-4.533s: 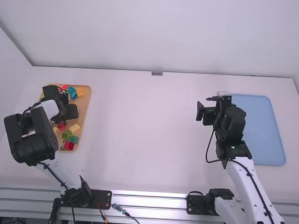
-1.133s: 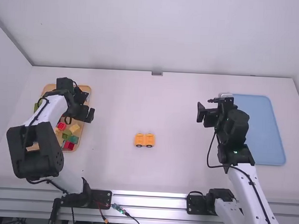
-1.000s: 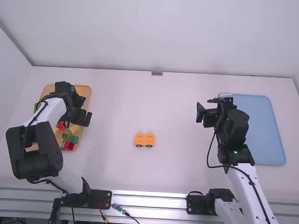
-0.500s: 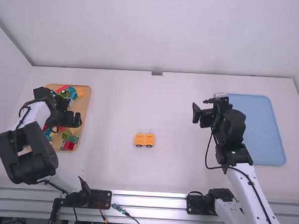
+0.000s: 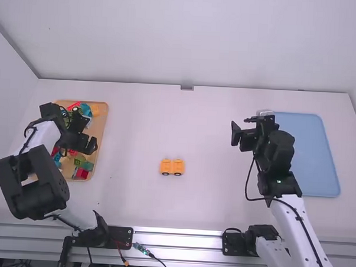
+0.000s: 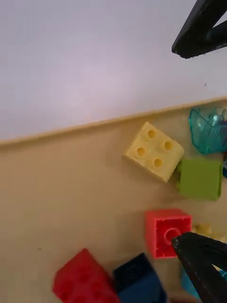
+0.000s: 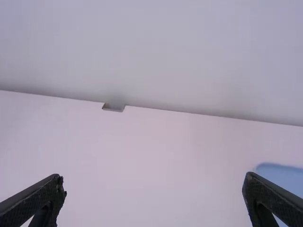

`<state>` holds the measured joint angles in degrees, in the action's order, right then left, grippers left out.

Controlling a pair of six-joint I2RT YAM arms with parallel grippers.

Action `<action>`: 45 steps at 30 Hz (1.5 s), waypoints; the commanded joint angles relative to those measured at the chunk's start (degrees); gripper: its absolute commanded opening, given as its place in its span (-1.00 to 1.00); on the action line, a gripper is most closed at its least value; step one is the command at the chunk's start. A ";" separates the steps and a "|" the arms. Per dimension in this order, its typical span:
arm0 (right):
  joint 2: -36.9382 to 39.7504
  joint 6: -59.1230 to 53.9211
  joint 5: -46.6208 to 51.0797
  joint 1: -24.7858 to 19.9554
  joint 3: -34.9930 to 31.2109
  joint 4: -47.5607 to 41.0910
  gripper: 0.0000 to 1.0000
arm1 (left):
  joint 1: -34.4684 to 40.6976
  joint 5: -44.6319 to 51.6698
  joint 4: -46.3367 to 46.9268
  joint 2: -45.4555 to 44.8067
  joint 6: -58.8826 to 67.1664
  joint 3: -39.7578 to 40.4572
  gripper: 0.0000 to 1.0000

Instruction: Assemble lego blocks to make yellow taxi

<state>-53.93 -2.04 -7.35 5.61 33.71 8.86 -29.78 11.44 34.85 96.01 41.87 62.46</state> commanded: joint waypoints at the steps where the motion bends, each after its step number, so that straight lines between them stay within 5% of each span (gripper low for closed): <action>1: -0.30 0.11 -0.31 0.24 1.20 0.09 0.98 | 0.07 0.83 -0.46 0.69 8.03 -1.06 0.99; 5: -0.30 0.11 0.07 0.33 1.20 0.09 0.98 | -0.15 -3.96 -0.75 1.26 8.07 -1.26 0.72; 14: -0.30 0.11 -0.28 -0.42 1.20 -0.11 0.98 | -1.31 -3.10 -7.87 2.22 9.74 -6.13 0.74; 23: -0.30 0.09 0.15 0.57 1.20 -0.11 0.98 | -1.38 -1.42 -16.07 3.12 12.14 -12.14 0.56; 45: -0.30 0.13 -0.33 -0.96 1.20 -0.57 0.98 | -1.36 -0.13 -17.71 5.59 12.64 -11.97 0.43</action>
<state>-53.93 -1.78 -7.38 4.71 33.71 8.40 -30.92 10.48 16.88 99.46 53.91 50.83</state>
